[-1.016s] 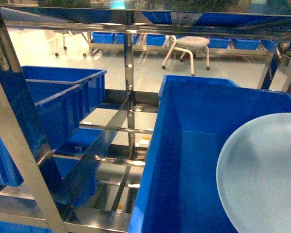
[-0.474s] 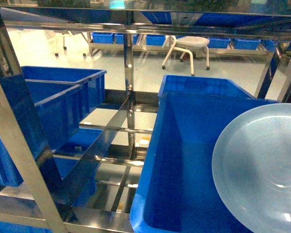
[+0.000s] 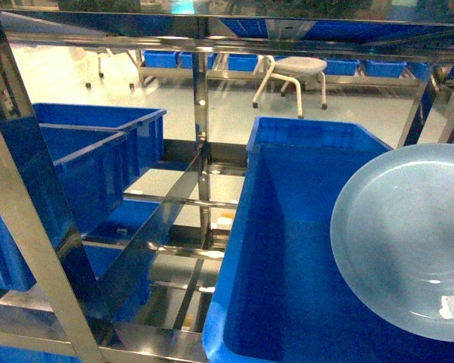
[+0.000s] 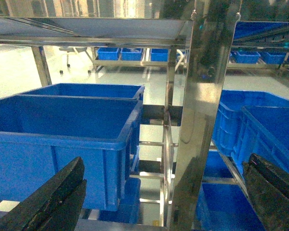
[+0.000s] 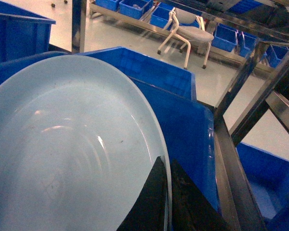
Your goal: Place blue tray on left shelf second layer neatly
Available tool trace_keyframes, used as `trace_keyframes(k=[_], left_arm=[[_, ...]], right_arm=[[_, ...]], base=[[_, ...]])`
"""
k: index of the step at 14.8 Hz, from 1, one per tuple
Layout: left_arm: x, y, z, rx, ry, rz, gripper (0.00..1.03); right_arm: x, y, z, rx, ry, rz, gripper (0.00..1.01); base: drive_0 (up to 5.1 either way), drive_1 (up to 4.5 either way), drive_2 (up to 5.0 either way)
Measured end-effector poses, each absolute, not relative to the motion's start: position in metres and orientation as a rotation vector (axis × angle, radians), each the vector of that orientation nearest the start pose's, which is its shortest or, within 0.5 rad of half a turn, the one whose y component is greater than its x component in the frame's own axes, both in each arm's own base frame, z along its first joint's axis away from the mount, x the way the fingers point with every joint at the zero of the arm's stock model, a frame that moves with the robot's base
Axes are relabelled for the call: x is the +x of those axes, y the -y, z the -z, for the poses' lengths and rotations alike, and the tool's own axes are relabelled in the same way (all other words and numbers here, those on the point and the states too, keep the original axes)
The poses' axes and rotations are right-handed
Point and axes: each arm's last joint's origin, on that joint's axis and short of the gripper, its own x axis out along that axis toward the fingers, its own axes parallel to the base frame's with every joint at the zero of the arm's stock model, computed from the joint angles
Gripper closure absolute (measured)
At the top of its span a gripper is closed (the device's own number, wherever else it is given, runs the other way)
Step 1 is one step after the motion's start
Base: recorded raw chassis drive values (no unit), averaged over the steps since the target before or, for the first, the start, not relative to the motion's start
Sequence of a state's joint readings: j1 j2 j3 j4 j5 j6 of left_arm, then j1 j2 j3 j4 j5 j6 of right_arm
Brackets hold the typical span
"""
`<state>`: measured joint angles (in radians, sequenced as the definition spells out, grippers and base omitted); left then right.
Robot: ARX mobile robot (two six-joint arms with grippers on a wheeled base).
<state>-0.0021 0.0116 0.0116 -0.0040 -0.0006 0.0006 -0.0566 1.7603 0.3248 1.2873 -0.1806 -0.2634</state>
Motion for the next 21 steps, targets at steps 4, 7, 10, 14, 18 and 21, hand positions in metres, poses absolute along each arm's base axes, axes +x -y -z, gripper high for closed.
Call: trace_keyframes(k=[4, 7, 10, 14, 18, 21], left_arm=[[0.098, 0.0, -0.166, 0.001, -0.004, 0.002, 0.05], [0.098, 0.0, -0.166, 0.001, -0.004, 0.002, 0.05], [0.098, 0.0, -0.166, 0.001, -0.004, 0.002, 0.05], [0.098, 0.0, -0.166, 0.001, -0.004, 0.002, 0.05], [0.098, 0.0, -0.166, 0.001, -0.004, 0.002, 0.05], [0.098, 0.0, -0.166, 0.001, -0.004, 0.002, 0.05]], right_arm=[[0.263, 0.007, -0.108, -0.239, -0.149, -0.16, 0.82], [0.259, 0.01, -0.11, -0.227, -0.144, -0.152, 0.52], [0.238, 0.011, -0.12, -0.184, -0.12, -0.138, 0.18], [0.207, 0.006, -0.138, -0.159, -0.033, -0.138, 0.03], [0.189, 0.005, -0.155, -0.165, 0.036, -0.138, 0.03], [0.167, -0.002, -0.164, -0.16, 0.036, -0.168, 0.03]], base=[[0.0, 0.0, 0.0], [0.0, 0.0, 0.0], [0.0, 0.0, 0.0], [0.0, 0.0, 0.0], [0.0, 0.0, 0.0], [0.0, 0.0, 0.0]])
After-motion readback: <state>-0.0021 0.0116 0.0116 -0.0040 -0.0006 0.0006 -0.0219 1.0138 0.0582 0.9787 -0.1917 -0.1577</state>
